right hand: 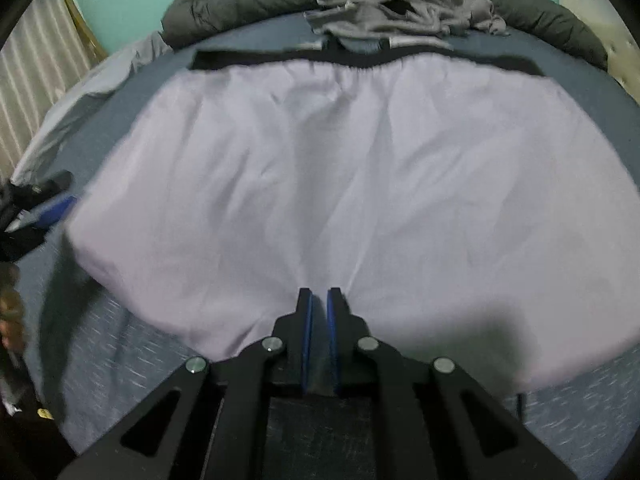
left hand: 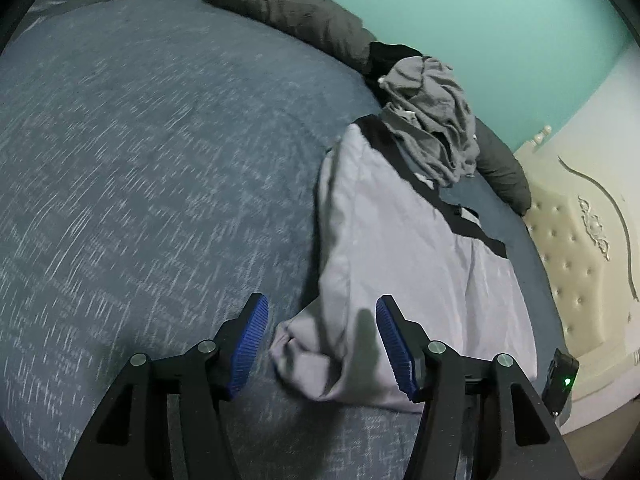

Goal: Fold clothes

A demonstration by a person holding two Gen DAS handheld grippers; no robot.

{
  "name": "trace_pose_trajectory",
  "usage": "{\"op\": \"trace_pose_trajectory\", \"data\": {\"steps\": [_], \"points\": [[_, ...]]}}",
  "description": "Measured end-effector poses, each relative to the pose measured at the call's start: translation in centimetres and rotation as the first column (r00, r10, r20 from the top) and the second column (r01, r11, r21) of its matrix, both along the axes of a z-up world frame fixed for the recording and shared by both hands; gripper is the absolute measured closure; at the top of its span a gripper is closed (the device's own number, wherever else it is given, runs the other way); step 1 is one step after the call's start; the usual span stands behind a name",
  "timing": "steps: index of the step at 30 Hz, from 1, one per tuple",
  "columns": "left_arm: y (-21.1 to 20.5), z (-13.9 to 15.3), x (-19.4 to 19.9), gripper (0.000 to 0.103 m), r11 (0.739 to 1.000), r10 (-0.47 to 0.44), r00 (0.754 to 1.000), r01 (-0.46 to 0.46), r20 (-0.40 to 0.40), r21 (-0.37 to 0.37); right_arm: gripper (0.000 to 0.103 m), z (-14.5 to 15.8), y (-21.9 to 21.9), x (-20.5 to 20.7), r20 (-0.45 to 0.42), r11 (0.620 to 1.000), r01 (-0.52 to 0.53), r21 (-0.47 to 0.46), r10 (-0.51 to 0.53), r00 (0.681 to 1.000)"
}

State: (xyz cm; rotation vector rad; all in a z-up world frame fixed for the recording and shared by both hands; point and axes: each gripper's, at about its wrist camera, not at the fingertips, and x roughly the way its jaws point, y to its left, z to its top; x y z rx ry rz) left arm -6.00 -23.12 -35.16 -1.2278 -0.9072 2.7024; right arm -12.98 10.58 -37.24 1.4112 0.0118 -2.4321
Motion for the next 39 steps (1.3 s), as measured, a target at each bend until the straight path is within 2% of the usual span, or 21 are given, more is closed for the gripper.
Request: {"op": "trace_pose_trajectory", "data": {"steps": [5,7,10,11,14,18,22,26,33,39], "points": [[0.1,-0.9,0.9,0.040,0.999,-0.003,1.000,0.001,0.029,0.055,0.099,-0.1,-0.2,-0.4,0.007,1.000,-0.004,0.009,0.003,1.000],[0.4,-1.1,1.3,0.038,0.997,-0.008,0.999,0.006,0.032,0.077,0.099,0.4,0.8,-0.6,0.026,0.999,0.004,-0.047,-0.003,1.000],[0.8,-1.4,1.8,0.037,0.992,-0.016,0.999,0.011,0.033,0.127,0.099,2.2,3.2,-0.1,0.016,0.987,0.034,-0.155,-0.032,0.999],[0.9,-1.6,2.0,0.037,0.991,-0.011,0.999,0.005,0.038,0.137,0.096,3.0,4.2,0.3,-0.011,0.984,0.048,-0.170,-0.050,0.999],[1.0,-2.2,2.2,0.037,0.989,0.005,0.998,-0.013,0.058,0.150,0.096,4.8,7.5,0.8,-0.058,0.977,0.093,-0.193,-0.106,0.993],[1.2,-2.5,2.0,0.037,0.985,0.024,0.998,-0.034,0.061,0.168,0.095,5.9,12.9,1.3,-0.094,0.953,0.205,-0.224,-0.231,0.968],[1.2,-2.9,1.5,0.037,0.980,0.050,0.997,-0.060,0.061,0.191,0.088,5.1,17.8,1.8,-0.090,0.918,0.305,-0.253,-0.336,0.938],[1.4,-3.3,1.1,0.037,0.978,0.068,0.996,-0.080,0.064,0.193,0.088,3.3,20.7,2.0,-0.048,0.879,0.366,-0.305,-0.398,0.916],[2.3,-3.5,0.3,0.038,0.985,0.072,0.996,-0.079,0.052,0.155,0.088,3.0,22.0,2.3,-0.058,0.864,0.360,-0.351,-0.404,0.913],[2.2,-3.8,0.3,0.045,0.980,0.101,0.993,-0.109,0.056,0.165,0.088,2.6,23.0,2.3,-0.068,0.857,0.375,-0.354,-0.423,0.903]]}}
